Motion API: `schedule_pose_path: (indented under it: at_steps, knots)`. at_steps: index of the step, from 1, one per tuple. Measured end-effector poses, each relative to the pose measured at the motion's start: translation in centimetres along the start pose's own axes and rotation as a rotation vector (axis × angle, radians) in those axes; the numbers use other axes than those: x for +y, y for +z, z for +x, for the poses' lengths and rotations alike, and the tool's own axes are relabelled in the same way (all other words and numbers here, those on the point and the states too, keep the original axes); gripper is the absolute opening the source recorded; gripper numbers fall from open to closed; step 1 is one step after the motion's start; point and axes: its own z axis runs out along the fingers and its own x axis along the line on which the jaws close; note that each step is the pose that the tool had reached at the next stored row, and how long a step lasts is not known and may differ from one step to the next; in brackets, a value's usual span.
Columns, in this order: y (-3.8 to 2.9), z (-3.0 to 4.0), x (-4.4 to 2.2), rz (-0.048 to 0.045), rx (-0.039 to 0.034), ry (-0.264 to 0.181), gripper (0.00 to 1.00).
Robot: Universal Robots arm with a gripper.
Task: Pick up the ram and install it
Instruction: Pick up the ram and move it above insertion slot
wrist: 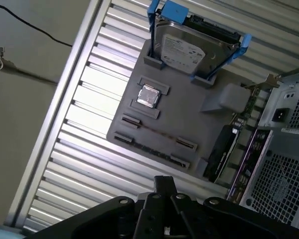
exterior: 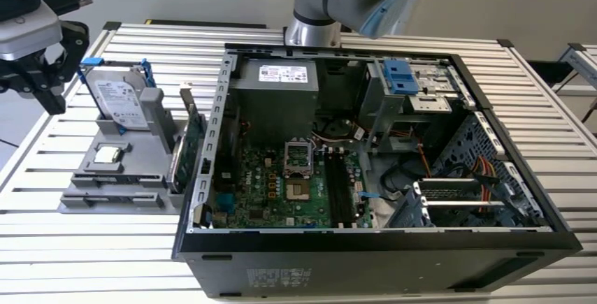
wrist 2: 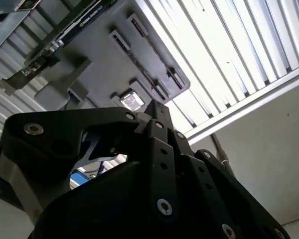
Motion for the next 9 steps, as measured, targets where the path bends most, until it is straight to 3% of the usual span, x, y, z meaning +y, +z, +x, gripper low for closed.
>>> schedule_pose_path:
  at_steps: [9]
  knots:
    - [0.0, 0.0, 0.0, 0.0005, 0.0032, -0.069, 0.0]
